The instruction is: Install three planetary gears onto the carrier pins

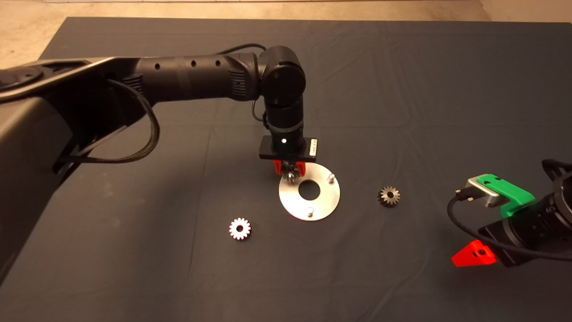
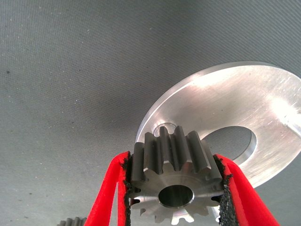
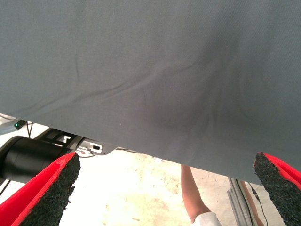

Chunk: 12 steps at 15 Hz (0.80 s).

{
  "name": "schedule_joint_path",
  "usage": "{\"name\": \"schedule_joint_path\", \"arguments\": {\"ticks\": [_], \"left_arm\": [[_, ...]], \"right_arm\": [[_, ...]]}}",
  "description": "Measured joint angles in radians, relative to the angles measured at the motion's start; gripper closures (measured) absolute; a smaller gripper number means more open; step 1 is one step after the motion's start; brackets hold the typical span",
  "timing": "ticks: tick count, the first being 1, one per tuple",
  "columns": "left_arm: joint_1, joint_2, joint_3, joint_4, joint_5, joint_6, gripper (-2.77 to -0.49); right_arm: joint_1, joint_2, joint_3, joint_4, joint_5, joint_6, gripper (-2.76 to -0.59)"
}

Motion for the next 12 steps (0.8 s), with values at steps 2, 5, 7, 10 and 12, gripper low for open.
{"name": "schedule_joint_path", "arguments": {"ticks": [2, 5, 7, 10, 12], "left_arm": [[0.0, 0.0, 0.0, 0.0, -0.002, 0.0, -0.83], [0.0, 0.0, 0.001, 0.0, -0.002, 0.0, -0.83], [0.0, 0.001, 0.007, 0.001, 0.0, -0.001, -0.83], [0.003, 0.001, 0.031, 0.01, 0.004, -0.023, -0.83], [0.003, -0.002, 0.046, 0.013, 0.006, -0.028, -0.83]], "right_arm": [[0.0, 0.0, 0.0, 0.0, 0.001, 0.0, -2.76], [0.0, 0.0, 0.0, 0.0, 0.0, 0.0, -2.76], [0.0, 0.0, 0.0, 0.0, 0.0, 0.0, -2.76], [0.0, 0.0, 0.0, 0.0, 0.0, 0.0, -2.76], [0.0, 0.0, 0.0, 0.0, 0.0, 0.0, -2.76]]}}
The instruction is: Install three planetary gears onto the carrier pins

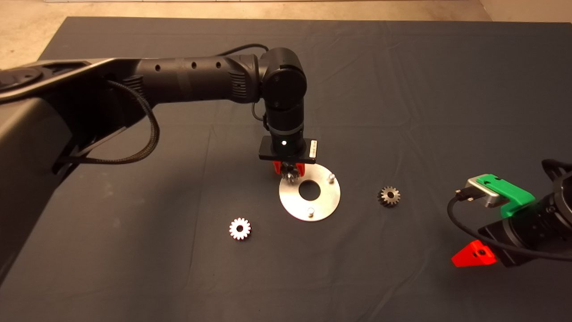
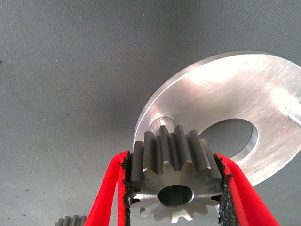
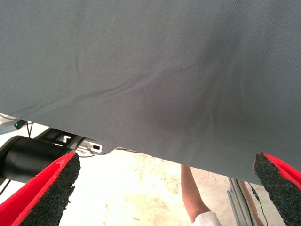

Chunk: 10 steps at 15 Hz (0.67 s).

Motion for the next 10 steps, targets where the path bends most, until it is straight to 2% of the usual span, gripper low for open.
{"name": "schedule_joint_path", "arguments": {"ticks": [10], "left_arm": [[0.0, 0.0, 0.0, 0.001, 0.002, 0.002, -0.83]], "right_arm": [[0.0, 0.0, 0.0, 0.0, 0.0, 0.0, -2.76]]}}
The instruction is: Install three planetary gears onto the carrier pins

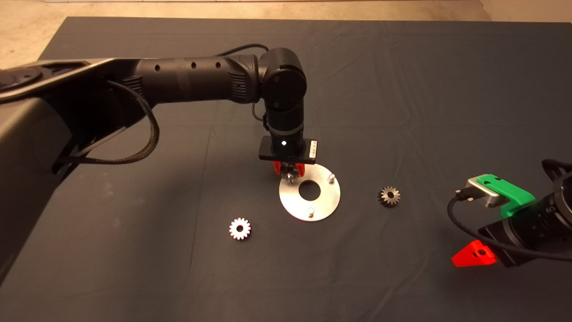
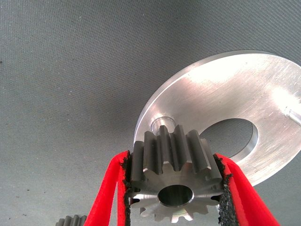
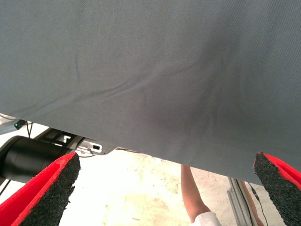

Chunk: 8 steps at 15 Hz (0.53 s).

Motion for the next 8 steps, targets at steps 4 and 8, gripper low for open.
{"name": "schedule_joint_path", "arguments": {"ticks": [4, 8], "left_arm": [[0.0, -0.003, 0.0, 0.0, -0.003, 0.0, -0.95], [0.001, -0.005, 0.0, -0.001, -0.003, 0.0, -1.04]], "right_arm": [[0.0, 0.0, 0.0, 0.0, 0.0, 0.0, -2.76], [0.0, 0.0, 0.0, 0.0, 0.0, 0.0, -2.76]]}}
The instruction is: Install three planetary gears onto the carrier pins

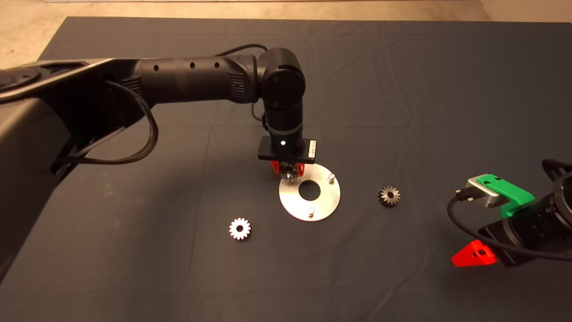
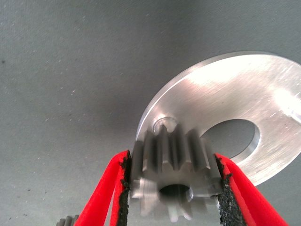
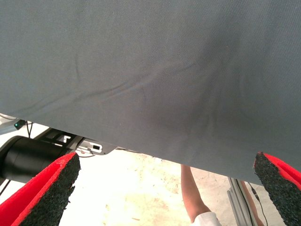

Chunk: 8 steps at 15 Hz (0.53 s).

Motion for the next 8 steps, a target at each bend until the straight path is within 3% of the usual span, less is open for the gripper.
{"name": "schedule_joint_path", "arguments": {"ticks": [8], "left_arm": [[0.001, -0.006, 0.003, -0.001, 0.0, 0.001, -1.32]], "right_arm": [[0.0, -0.005, 0.0, 0.0, -0.001, 0.0, -2.76]]}}
